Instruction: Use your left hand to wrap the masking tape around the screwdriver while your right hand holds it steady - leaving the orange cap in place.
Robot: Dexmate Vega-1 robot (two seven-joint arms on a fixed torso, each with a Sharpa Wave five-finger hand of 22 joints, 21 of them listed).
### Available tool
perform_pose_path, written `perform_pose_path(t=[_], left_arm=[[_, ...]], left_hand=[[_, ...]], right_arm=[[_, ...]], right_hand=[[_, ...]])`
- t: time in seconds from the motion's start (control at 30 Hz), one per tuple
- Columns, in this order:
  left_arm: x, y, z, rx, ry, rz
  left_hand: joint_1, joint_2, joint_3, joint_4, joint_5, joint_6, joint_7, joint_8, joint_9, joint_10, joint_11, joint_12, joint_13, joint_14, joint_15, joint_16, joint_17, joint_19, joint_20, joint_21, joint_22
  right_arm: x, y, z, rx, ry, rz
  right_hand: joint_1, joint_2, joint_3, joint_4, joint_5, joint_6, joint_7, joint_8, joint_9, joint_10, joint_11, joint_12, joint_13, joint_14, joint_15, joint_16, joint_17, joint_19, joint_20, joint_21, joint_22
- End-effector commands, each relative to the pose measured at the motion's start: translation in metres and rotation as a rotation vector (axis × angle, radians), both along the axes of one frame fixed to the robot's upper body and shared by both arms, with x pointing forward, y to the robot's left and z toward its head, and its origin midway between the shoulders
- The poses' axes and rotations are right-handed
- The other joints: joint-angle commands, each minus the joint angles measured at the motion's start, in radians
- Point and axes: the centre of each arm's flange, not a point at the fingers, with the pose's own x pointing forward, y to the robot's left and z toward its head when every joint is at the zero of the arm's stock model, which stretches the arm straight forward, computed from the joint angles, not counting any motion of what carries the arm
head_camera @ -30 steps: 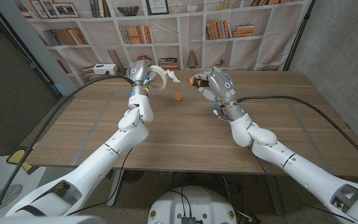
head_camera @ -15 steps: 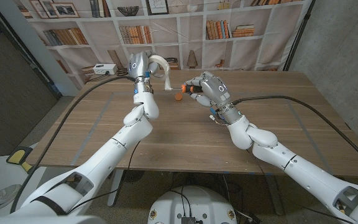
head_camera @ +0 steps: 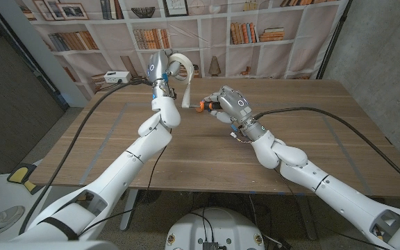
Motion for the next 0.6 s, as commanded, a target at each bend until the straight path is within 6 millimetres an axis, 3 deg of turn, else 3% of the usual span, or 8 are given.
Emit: perform_pose_path(t=[0.03, 0.6], left_arm=[[-0.017, -0.006, 0.01, -0.028, 0.015, -0.153], [-0.023, -0.006, 0.01, -0.095, 0.16, -0.44]], left_hand=[[0.002, 0.009, -0.008, 0.001, 0.009, 0.014, -0.002, -0.005, 0.003, 0.07, -0.071, -0.005, 0.004, 0.009, -0.097, -0.006, 0.004, 0.005, -0.005, 0.005, 0.002], [0.005, 0.01, -0.013, 0.002, 0.013, 0.015, 0.002, -0.014, 0.002, 0.071, -0.068, -0.01, 0.009, 0.013, -0.098, -0.013, 0.009, 0.002, -0.005, 0.01, 0.002]], right_arm=[[0.025, 0.004, -0.003, -0.022, 0.057, -0.12], [0.043, 0.001, 0.001, 0.047, 0.081, -0.19]], right_hand=[[0.161, 0.164, -0.003, 0.004, 0.003, 0.071, -0.063, 0.007, 0.0, 0.006, 0.005, -0.007, 0.003, 0.088, -0.142, -0.001, 0.002, -0.005, -0.153, 0.007, 0.001], [0.164, 0.165, -0.006, 0.004, 0.002, 0.074, -0.058, 0.005, -0.001, 0.009, 0.009, -0.01, 0.004, 0.092, -0.142, -0.003, 0.003, -0.006, -0.152, 0.01, 0.001]])
